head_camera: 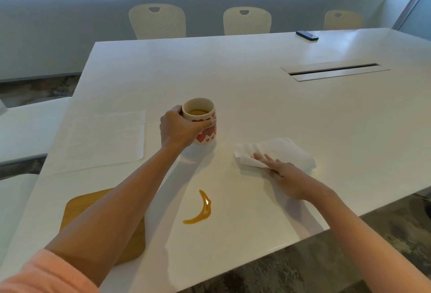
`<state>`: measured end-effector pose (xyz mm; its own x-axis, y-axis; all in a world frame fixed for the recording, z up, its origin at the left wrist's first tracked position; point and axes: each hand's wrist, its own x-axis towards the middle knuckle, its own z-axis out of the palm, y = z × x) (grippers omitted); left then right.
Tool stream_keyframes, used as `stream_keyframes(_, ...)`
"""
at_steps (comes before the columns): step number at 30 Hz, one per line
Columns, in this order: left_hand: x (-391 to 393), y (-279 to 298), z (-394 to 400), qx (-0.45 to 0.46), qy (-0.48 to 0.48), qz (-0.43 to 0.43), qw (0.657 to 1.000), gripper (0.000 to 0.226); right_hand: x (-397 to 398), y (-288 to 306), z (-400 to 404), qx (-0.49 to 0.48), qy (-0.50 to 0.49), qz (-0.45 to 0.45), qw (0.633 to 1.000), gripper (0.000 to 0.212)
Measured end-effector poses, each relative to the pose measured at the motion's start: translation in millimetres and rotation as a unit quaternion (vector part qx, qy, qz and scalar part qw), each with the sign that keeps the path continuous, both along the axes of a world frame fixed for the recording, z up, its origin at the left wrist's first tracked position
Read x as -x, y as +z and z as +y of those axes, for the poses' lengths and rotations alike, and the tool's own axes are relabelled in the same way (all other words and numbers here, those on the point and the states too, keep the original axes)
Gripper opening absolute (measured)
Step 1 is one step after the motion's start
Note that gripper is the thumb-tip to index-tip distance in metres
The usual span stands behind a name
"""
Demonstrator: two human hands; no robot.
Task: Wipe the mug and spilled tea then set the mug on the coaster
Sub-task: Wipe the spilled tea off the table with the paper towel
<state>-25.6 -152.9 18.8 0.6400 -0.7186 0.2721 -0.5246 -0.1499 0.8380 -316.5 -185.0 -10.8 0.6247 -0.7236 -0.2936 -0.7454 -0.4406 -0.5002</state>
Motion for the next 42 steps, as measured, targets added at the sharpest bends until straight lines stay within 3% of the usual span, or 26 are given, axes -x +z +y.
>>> stream_keyframes(10,11,-13,-6,-0.007,-0.026,-0.01,1.0,0.078,-3,-15,0,-0.012,-0.035,-0.039,0.999,0.051)
stream_keyframes(25,5,-3,-17,0.005,-0.014,-0.014,1.0,0.079,-57,-24,10,0.053,-0.092,-0.064,0.992,0.05)
stream_keyframes(35,-4,16,-21,0.022,0.014,-0.026,0.999,0.081,-124,1,17,0.04,-0.049,-0.038,0.997,0.052)
stream_keyframes(42,5,2,-15,0.011,-0.016,-0.028,0.999,0.08,-122,-8,46,0.026,0.036,-0.036,0.998,0.051)
